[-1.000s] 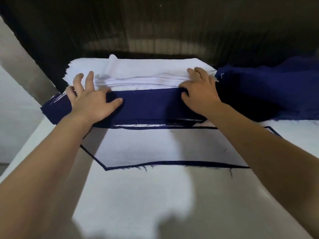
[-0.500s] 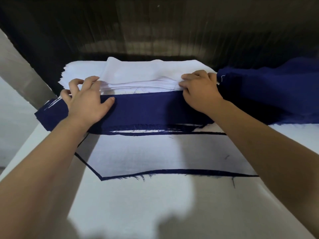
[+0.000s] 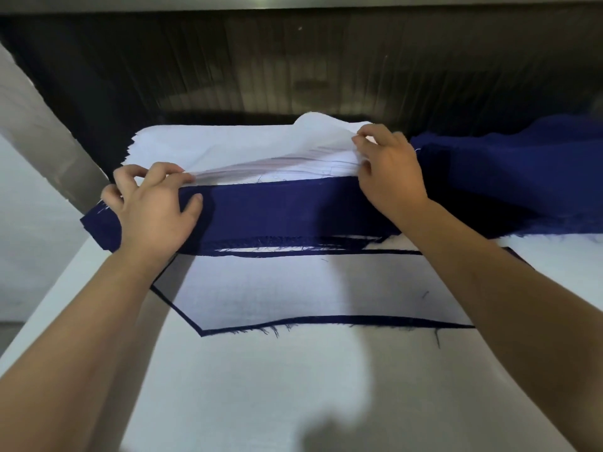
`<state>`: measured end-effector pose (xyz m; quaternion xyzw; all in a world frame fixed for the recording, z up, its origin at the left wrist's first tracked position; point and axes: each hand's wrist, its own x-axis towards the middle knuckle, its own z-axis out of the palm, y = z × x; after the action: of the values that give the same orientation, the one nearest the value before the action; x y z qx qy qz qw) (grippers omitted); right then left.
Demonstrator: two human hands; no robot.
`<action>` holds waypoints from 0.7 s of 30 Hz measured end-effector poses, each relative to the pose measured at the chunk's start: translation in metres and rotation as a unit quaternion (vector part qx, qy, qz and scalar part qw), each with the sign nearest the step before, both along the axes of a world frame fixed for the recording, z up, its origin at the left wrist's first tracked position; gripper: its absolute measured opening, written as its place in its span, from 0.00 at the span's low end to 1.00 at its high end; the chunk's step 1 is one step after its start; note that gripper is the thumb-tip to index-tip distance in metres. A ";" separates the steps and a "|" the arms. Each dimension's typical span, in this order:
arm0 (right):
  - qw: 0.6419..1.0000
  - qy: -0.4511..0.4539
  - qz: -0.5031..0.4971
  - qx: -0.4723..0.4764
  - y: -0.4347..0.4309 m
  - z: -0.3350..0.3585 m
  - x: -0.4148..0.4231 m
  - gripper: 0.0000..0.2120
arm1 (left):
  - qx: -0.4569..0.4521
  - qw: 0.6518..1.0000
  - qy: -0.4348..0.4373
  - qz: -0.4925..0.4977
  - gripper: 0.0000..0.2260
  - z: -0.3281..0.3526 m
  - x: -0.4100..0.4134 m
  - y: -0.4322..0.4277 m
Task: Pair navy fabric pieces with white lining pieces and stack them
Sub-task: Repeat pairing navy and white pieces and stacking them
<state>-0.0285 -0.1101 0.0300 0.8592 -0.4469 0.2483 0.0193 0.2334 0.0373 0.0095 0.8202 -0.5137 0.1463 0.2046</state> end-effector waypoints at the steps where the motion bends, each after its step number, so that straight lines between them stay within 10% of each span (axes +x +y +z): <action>1: 0.999 -0.035 0.005 -0.001 0.003 0.002 -0.002 0.19 | -0.027 1.000 -0.006 -0.009 0.11 0.000 -0.001 0.003; 12: 0.956 -0.291 -0.024 0.030 0.042 -0.006 -0.036 0.13 | -0.080 0.990 -0.039 -0.108 0.10 -0.004 -0.026 0.042; 21: 0.956 -0.291 0.039 -0.013 0.081 -0.027 -0.089 0.10 | -0.080 0.989 0.049 -0.116 0.13 -0.009 -0.047 0.071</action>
<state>-0.1171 -0.0288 0.0032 0.7659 -0.3961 0.4944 -0.1101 0.1860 0.1084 0.0002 0.7427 -0.5811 0.1216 0.3097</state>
